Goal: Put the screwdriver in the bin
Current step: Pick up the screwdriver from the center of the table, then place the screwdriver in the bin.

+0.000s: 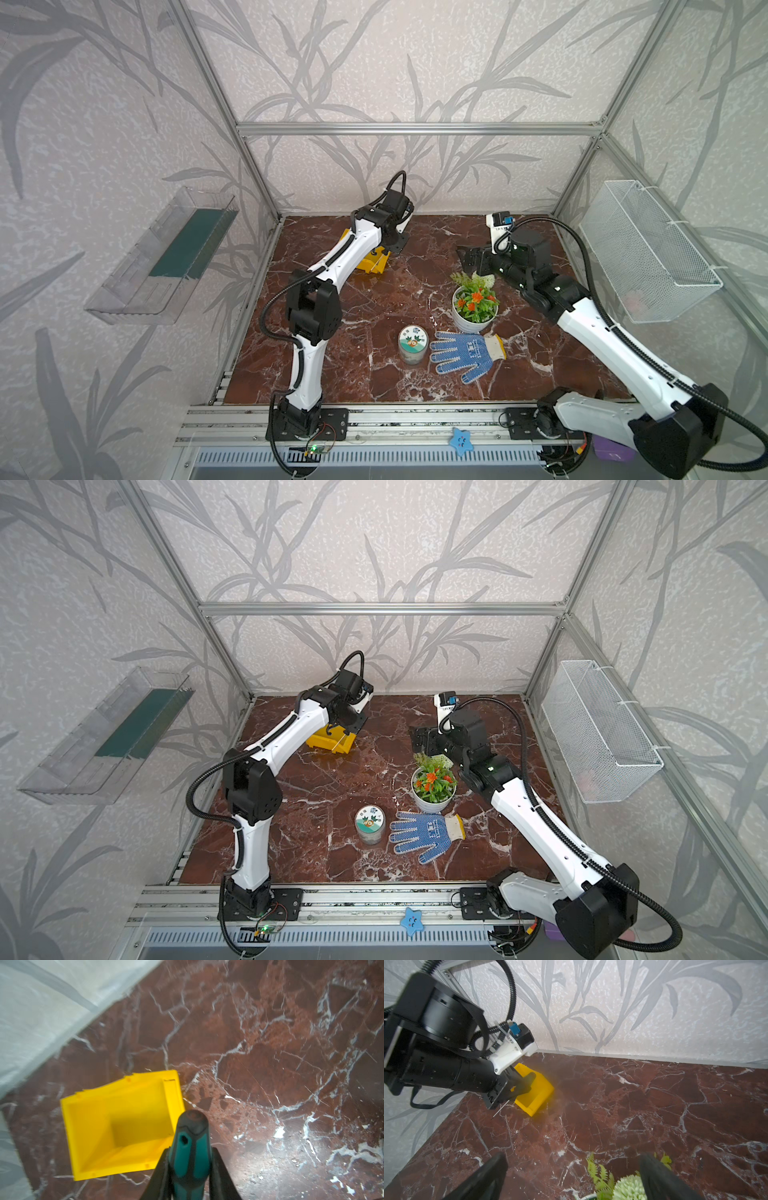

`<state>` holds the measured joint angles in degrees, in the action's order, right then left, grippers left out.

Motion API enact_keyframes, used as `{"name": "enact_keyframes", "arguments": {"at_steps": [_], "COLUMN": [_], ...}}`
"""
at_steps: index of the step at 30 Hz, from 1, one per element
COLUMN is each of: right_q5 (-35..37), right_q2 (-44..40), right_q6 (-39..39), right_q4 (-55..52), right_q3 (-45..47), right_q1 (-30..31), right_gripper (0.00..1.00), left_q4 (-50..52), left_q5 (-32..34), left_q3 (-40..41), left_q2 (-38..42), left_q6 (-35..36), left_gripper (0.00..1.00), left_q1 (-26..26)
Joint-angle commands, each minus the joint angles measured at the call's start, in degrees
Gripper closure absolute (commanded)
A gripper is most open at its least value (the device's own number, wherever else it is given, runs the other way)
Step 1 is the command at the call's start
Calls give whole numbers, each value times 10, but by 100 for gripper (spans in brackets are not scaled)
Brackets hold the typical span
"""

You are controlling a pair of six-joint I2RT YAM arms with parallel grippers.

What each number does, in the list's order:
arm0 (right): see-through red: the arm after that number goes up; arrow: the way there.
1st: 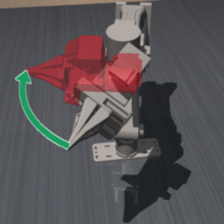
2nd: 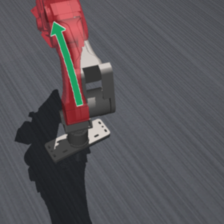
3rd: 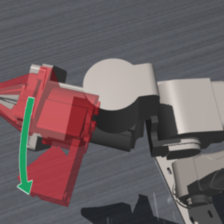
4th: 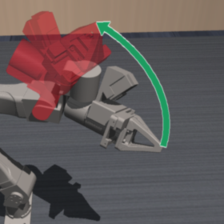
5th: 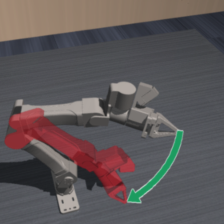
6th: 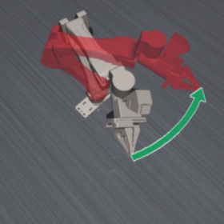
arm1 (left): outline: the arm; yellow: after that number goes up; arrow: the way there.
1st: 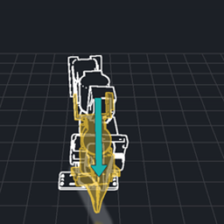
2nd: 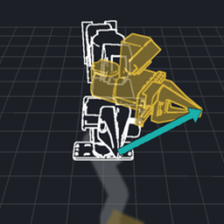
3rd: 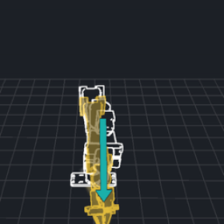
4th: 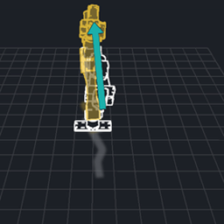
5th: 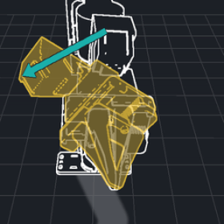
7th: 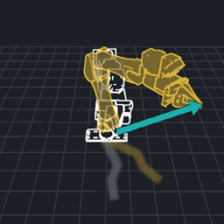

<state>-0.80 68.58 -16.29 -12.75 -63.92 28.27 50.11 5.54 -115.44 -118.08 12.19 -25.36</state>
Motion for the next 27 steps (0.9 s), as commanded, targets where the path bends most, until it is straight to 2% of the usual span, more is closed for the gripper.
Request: {"name": "enact_keyframes", "arguments": {"at_steps": [1,4,6,8,16,20,25,27], "right_q5": [-11,-12,-18,-22,-20,-33,-30,-28], "right_q2": [20,33,39,44,97,111,134,137], "right_q6": [-22,-32,-33,-27,-14,-33,-30,-32], "right_q4": [-13,-19,-28,-39,-64,-34,-61,-61], "right_q3": [-21,-39,-54,-67,-120,-115,-145,-148], "right_q1": [12,17,18,21,54,64,73,74], "right_gripper": [1,1,1,1,1,1,1,1], "left_q4": [-67,-176,-204,-191,-116,-154,-206,-223], "left_q5": [61,69,49,7,-75,-121,-165,-175], "left_q3": [43,125,149,151,153,190,232,233], "left_q2": [26,56,67,70,60,79,92,86], "left_q6": [162,269,304,328,444,478,562,571], "left_gripper": [100,100,100,100,100,100,100,100], "left_q1": [9,11,21,38,78,99,109,112]}}
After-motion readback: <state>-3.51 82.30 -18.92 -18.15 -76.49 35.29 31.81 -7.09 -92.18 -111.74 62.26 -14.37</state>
